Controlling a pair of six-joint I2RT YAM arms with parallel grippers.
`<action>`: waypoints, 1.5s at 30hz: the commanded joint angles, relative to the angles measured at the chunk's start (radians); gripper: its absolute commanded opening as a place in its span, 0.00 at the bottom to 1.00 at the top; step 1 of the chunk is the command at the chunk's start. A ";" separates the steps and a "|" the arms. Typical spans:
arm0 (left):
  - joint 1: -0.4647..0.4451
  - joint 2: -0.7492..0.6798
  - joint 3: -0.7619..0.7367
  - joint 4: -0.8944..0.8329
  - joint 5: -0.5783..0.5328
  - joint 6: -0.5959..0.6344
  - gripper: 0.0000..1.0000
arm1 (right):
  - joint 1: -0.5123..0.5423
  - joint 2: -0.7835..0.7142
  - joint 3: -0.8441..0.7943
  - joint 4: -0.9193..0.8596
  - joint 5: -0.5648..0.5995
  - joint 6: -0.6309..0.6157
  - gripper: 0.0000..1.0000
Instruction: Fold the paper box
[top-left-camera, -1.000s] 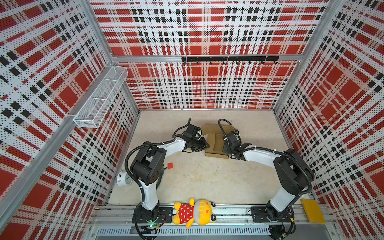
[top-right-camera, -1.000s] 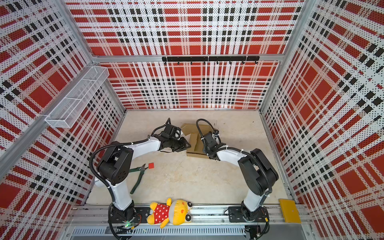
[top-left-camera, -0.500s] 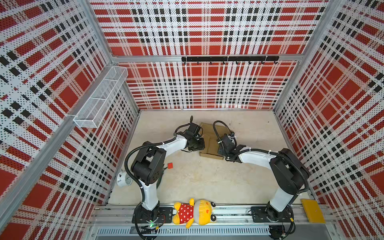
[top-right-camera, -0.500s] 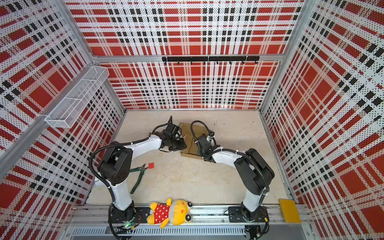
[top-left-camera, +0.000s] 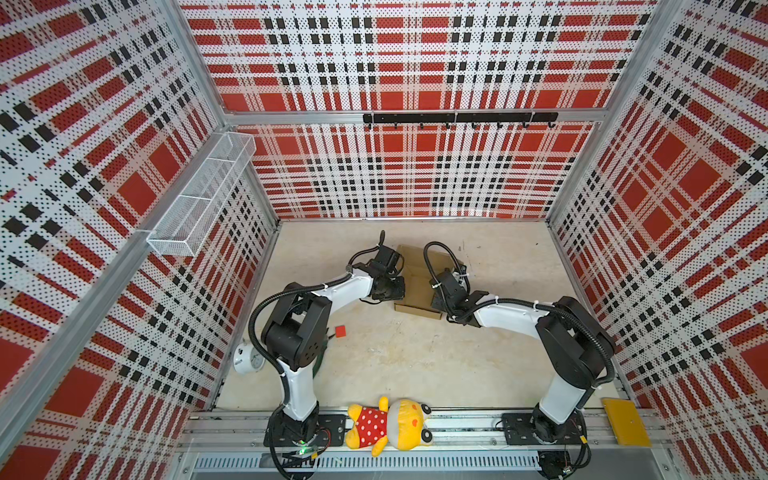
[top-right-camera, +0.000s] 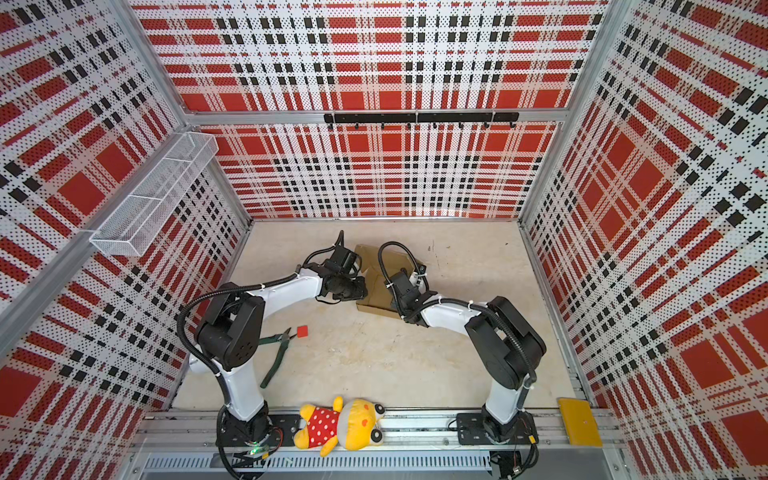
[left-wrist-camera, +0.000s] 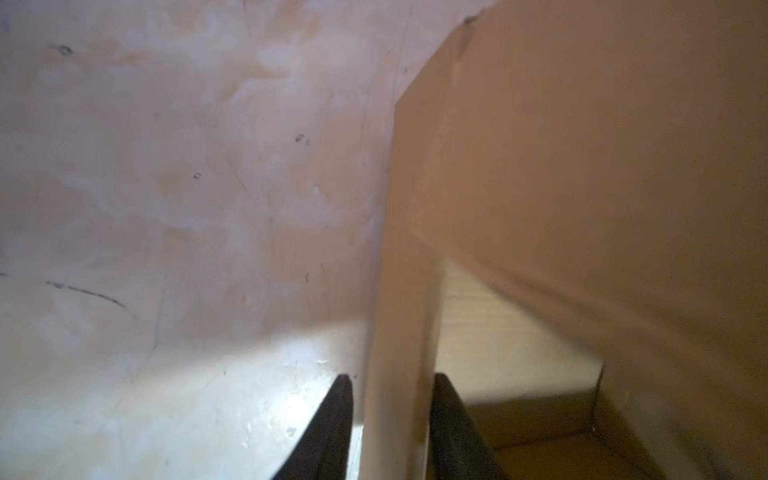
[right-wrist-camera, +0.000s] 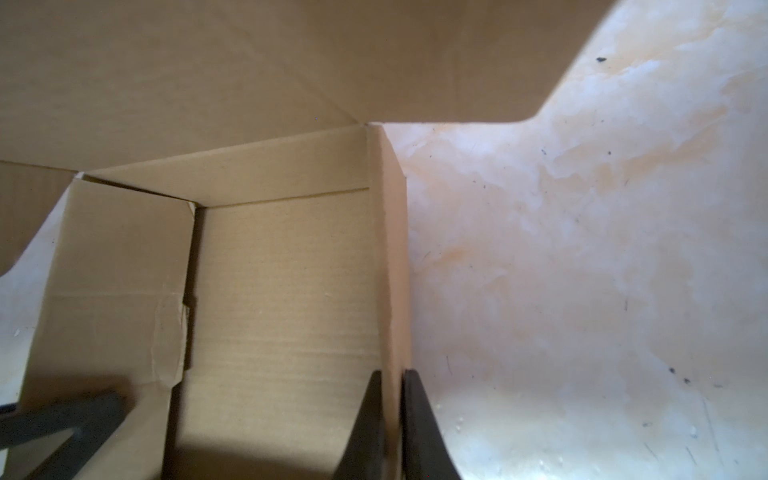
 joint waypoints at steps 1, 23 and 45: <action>-0.004 0.025 0.027 -0.028 -0.057 0.031 0.32 | 0.026 0.016 0.021 0.072 0.006 0.023 0.09; -0.031 0.087 0.079 -0.070 -0.211 0.107 0.14 | 0.073 0.051 0.047 0.079 0.013 0.089 0.26; -0.043 0.025 -0.003 -0.002 -0.206 0.426 0.00 | -0.057 -0.448 -0.389 0.209 -0.053 -0.054 0.50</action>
